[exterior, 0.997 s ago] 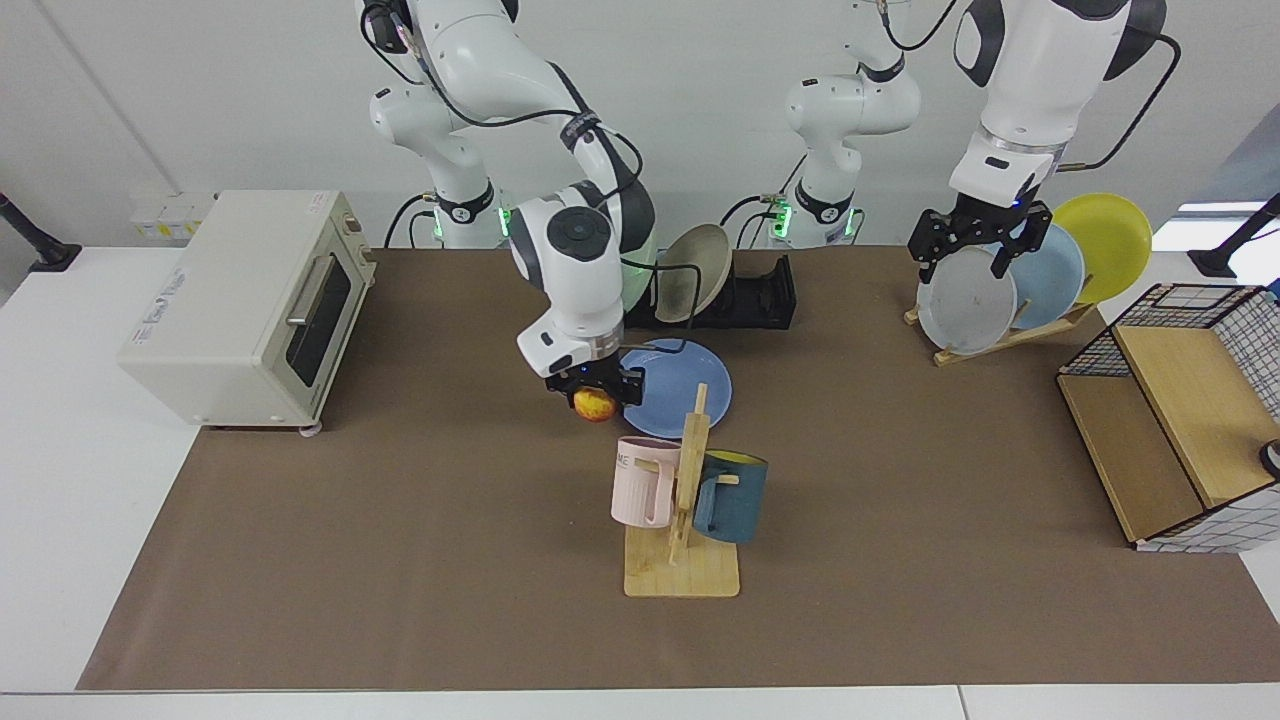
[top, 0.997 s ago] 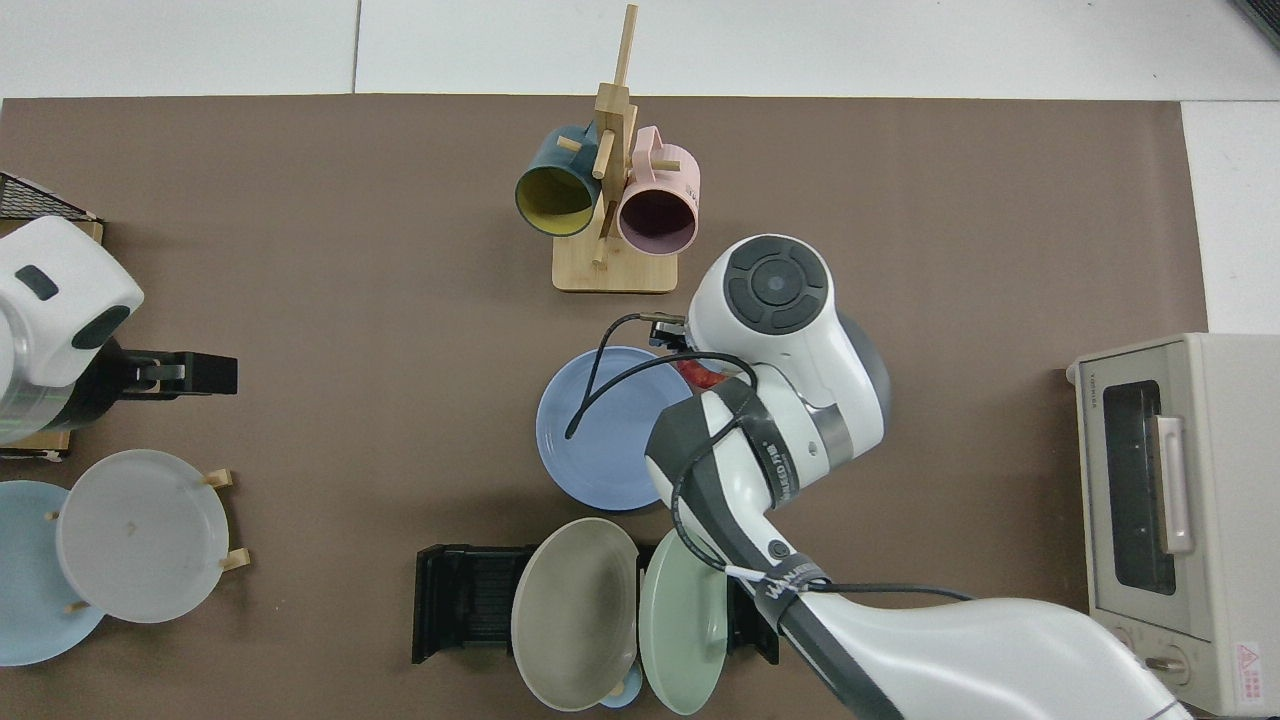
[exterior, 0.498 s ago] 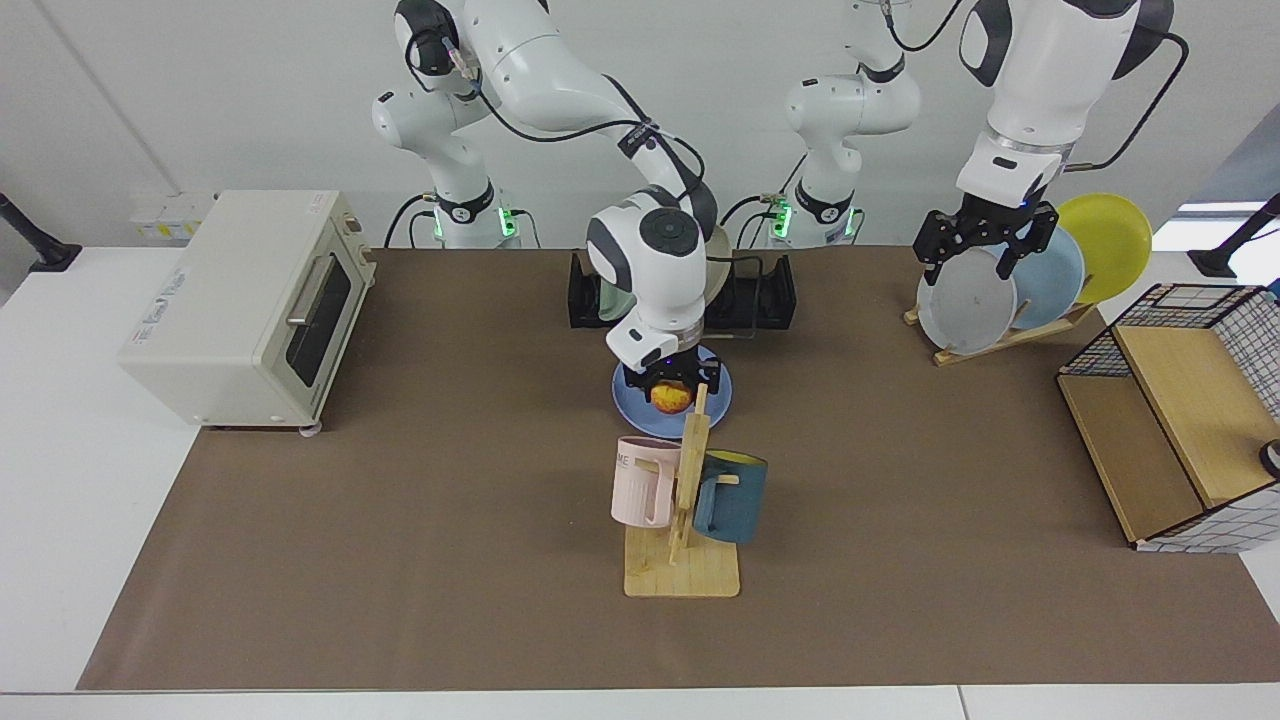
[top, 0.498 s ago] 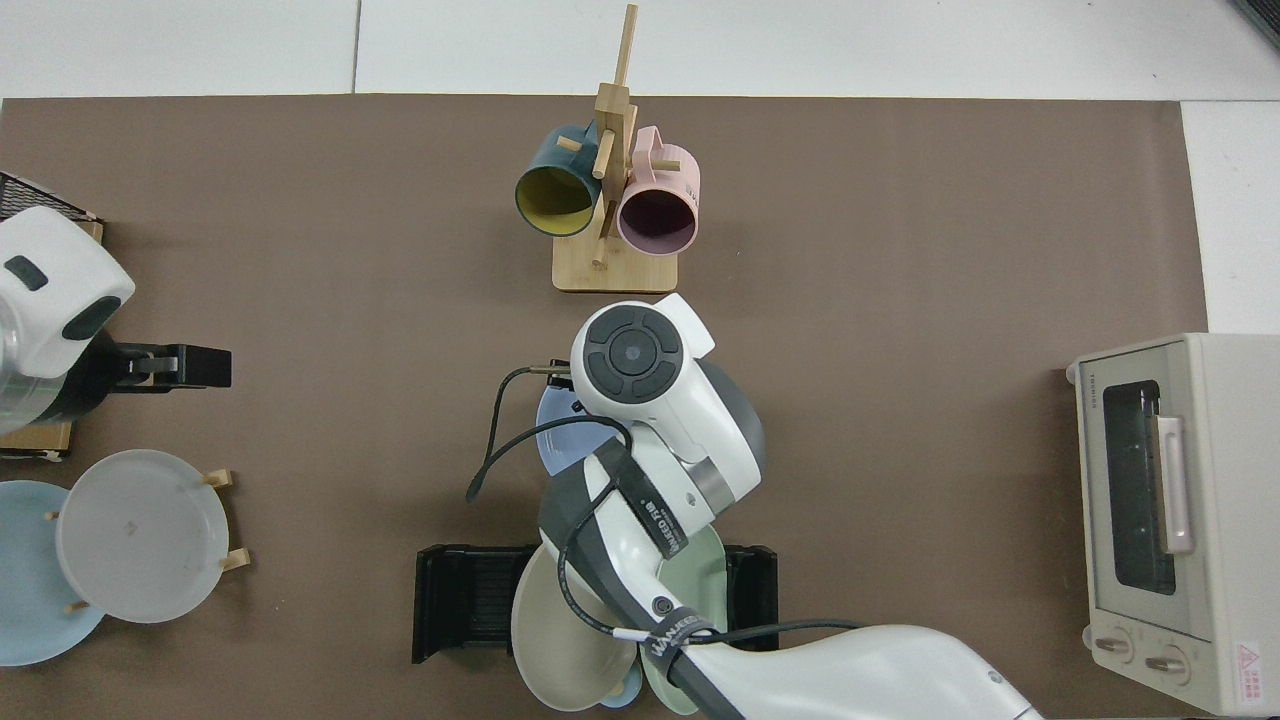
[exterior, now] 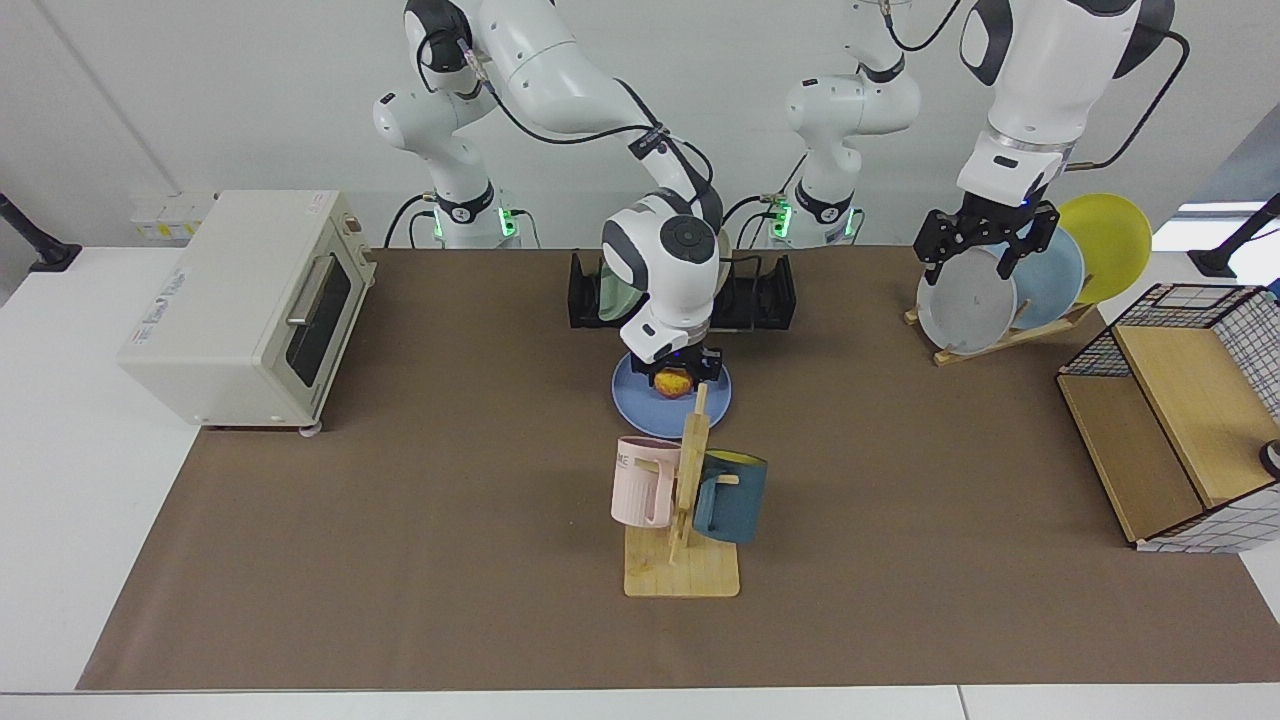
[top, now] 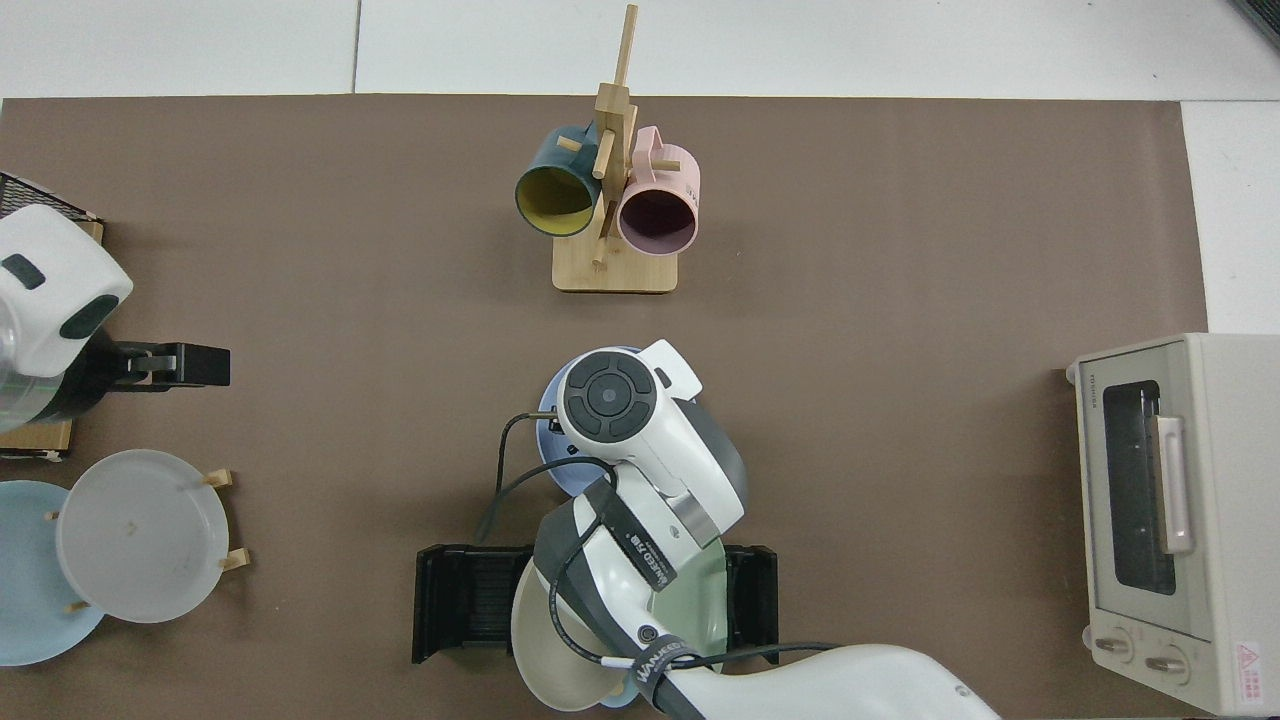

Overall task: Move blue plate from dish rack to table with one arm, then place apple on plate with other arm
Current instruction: 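Carry the apple over the blue plate with the right gripper and lower it, then release the apple and raise the right gripper away from the plate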

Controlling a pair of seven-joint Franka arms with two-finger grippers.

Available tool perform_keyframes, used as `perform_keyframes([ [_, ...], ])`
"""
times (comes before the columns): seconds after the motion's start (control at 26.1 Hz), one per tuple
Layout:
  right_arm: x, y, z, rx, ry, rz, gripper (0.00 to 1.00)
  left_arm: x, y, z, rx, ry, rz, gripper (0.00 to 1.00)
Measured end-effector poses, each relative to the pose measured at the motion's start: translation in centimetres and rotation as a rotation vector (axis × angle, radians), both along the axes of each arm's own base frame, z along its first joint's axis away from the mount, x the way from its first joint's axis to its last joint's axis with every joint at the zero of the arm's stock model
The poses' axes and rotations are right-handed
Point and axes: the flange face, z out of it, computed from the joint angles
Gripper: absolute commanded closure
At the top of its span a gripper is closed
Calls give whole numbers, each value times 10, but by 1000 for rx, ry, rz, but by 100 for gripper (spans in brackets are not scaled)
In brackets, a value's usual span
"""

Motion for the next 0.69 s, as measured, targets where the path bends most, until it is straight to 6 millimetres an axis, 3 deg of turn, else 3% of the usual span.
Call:
perform_keyframes([
  [0.11,-1,-8,3,-15,16,-8,0,0,0,0,0,0,0,0],
  [0.19,4,-14,16,-11,11,-20,0,0,0,0,0,0,0,0],
  [0.46,24,-39,110,110,-56,-98,0,0,0,0,0,0,0,0],
  [0.57,32,-69,152,144,-72,-104,0,1,0,0,0,0,0,0],
  [0.69,41,-112,181,141,-70,-77,0,1,0,-1,0,1,-1,0],
])
